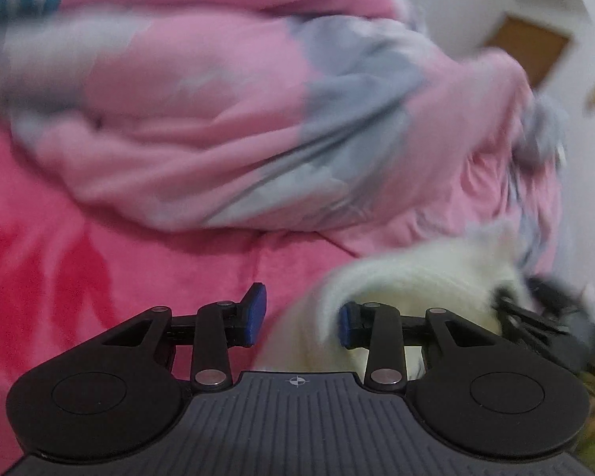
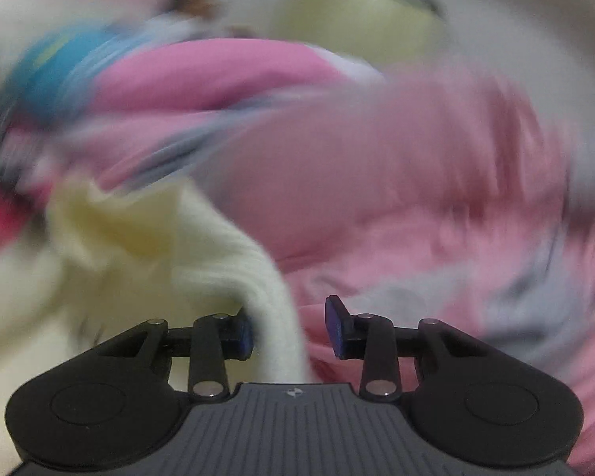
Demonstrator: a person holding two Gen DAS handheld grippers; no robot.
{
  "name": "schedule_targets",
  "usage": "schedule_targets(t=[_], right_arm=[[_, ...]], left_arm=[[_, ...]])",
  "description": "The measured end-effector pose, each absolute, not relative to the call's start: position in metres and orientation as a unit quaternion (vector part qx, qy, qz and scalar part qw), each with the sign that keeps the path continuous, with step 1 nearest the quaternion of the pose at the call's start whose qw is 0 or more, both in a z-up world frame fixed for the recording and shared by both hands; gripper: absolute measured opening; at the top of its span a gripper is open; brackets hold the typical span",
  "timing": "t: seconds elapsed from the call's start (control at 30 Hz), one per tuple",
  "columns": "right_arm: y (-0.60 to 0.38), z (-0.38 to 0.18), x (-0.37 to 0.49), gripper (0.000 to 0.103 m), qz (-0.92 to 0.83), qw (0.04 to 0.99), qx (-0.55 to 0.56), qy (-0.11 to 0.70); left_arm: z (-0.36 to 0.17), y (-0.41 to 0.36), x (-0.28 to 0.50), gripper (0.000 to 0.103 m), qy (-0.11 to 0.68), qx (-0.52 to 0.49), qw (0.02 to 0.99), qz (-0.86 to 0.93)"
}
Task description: Fold clothes
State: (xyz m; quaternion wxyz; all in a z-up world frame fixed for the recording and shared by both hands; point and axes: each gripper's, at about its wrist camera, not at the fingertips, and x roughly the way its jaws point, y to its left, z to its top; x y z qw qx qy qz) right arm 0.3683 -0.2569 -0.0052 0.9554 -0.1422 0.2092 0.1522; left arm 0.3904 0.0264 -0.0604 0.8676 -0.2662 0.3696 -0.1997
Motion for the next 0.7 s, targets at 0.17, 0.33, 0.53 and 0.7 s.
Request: schedule_targets(t=[0.17,0.33,0.53,0.7], right_arm=[[-0.272,-0.049,0.431,0.046,0.140,0.934,-0.025,0.329],[-0.261,-0.050,0.430,0.059,0.120,0.923,-0.056,0.362],[-0.247,-0.005,0.350,0.077,0.123,0.925,-0.167,0.320],[-0.222,0.015,0.331,0.057,0.184,0.931,-0.182,0.259]], left_arm=[[-0.085,0.014,0.409,0.041,0.405,-0.262,0.858,-0.178],[-0.080,0.003,0.404,0.043,0.397,-0.229,0.873,-0.167],[-0.061,0.013,0.387,0.043,0.371,-0.221,0.885,-0.171],[-0.046,0.016,0.368,0.043,0.340,-0.198,0.902,-0.178]])
